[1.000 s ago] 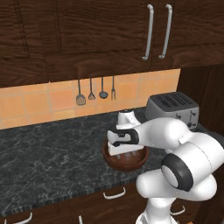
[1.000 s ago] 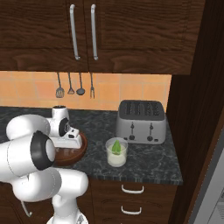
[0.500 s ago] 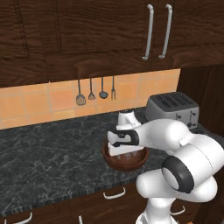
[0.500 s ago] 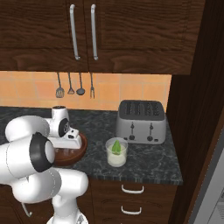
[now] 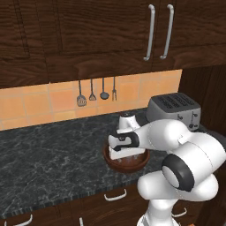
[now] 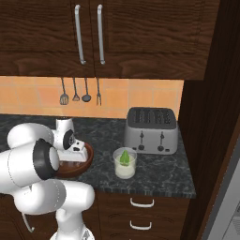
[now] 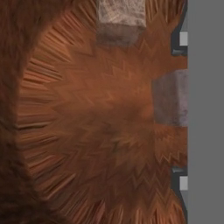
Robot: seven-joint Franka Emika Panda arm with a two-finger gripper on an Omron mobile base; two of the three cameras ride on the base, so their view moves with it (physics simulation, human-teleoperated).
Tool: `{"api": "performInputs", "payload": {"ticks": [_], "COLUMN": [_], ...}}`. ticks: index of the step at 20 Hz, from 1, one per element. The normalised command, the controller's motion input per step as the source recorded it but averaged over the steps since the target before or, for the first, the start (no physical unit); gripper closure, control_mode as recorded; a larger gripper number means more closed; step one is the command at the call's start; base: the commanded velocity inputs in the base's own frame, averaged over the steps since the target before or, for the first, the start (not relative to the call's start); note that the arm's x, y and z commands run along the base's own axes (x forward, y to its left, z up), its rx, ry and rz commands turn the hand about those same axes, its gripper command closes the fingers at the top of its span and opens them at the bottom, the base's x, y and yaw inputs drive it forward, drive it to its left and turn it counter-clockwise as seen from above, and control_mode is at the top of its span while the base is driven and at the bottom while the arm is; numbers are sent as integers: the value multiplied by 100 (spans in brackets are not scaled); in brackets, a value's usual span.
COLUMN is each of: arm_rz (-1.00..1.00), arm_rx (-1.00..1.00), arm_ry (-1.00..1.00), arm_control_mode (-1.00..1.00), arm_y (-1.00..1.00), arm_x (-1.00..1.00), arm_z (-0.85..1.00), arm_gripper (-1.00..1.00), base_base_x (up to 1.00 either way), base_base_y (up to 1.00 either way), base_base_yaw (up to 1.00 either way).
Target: Grab a lemon wedge from the fridge and one ice cube from the ice bowl, and put them in the glass of lemonade.
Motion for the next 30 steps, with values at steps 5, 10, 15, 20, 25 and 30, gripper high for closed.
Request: {"api": "performInputs", "payload": {"ticks": [5,10,15,20,25,30], "arm_rz": [0,0,0,0,0,0], "arm_rx": [0,0,0,2,10,12], "arm_ry": [0,0,0,-5,-14,-7], "arm_control_mode": [-100,-100,-100,-100,-100,-100], "arm_y": [0,0,0,0,-2,-27], "arm_x": [0,0,0,-7,-13,0], "arm_z": [0,0,0,4,24,22], "arm_gripper": [-100,100,100,100,100,100], "base_base_x": [0,0,0,0,0,0], "base_base_y": [0,0,0,0,0,0], "base_base_yaw": [0,0,0,0,0,0]}}
